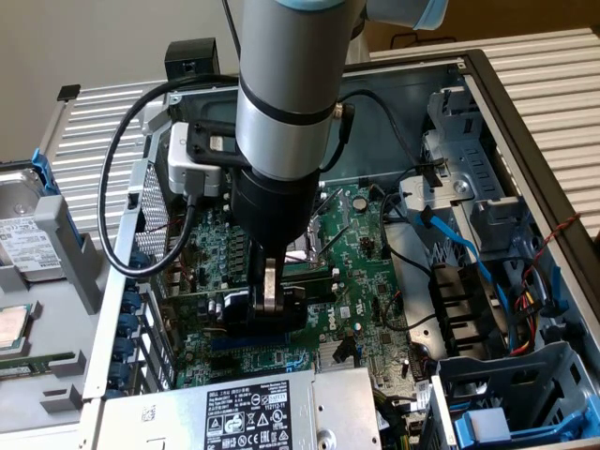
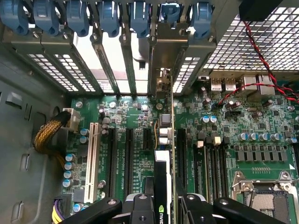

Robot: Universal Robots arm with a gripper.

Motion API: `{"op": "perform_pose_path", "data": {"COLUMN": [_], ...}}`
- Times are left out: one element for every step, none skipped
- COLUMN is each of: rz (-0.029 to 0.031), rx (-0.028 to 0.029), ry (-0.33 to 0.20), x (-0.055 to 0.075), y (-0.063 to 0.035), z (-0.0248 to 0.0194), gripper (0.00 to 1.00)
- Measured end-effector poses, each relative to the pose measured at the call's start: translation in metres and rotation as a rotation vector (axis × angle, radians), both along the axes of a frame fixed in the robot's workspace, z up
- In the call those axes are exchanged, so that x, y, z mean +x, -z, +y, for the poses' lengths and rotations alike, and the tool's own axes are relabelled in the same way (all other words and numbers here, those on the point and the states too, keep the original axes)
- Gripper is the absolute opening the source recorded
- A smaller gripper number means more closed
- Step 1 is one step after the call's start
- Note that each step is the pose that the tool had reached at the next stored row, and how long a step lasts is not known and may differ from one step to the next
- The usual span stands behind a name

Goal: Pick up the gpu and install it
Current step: 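Insert the gpu into the slot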

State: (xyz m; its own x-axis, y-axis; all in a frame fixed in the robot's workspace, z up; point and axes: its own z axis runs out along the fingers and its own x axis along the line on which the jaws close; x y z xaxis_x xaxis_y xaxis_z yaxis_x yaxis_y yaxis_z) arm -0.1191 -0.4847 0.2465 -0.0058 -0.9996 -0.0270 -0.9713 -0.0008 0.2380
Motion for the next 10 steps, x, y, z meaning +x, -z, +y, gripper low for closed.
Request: {"op": "perform_pose_path", "data": {"rz": [0.0000, 0.0000, -0.0001, -0.0001, 0.0000, 0.0001, 0.0001, 0.0001, 0.0000, 0.0000], "rx": [0.0000, 0.0001, 0.0003, 0.0000, -0.0002, -0.0003, -0.0003, -0.0003, -0.0002, -0.0001], "ry": [0.000, 0.000, 0.000, 0.000, 0.000, 0.000, 0.000, 0.000, 0.000, 0.000], "x": [0.0000, 0.0000, 0.0000, 0.0000, 0.0000, 0.0000, 0.0000, 0.0000, 0.0000, 0.0000], "y": [0.0001, 0.0004, 0.0009, 0.0012, 0.0014, 0.0015, 0.0015, 0.0015, 0.0016, 0.0017], "z": [0.0000, 0.0000, 0.0000, 0.0000, 0.0000, -0.0001, 0.0000, 0.0000, 0.0000, 0.0000], "gripper": [0.27, 0.27, 0.27, 0.27, 0.27, 0.27, 0.27, 0.27, 0.27, 0.27]}}
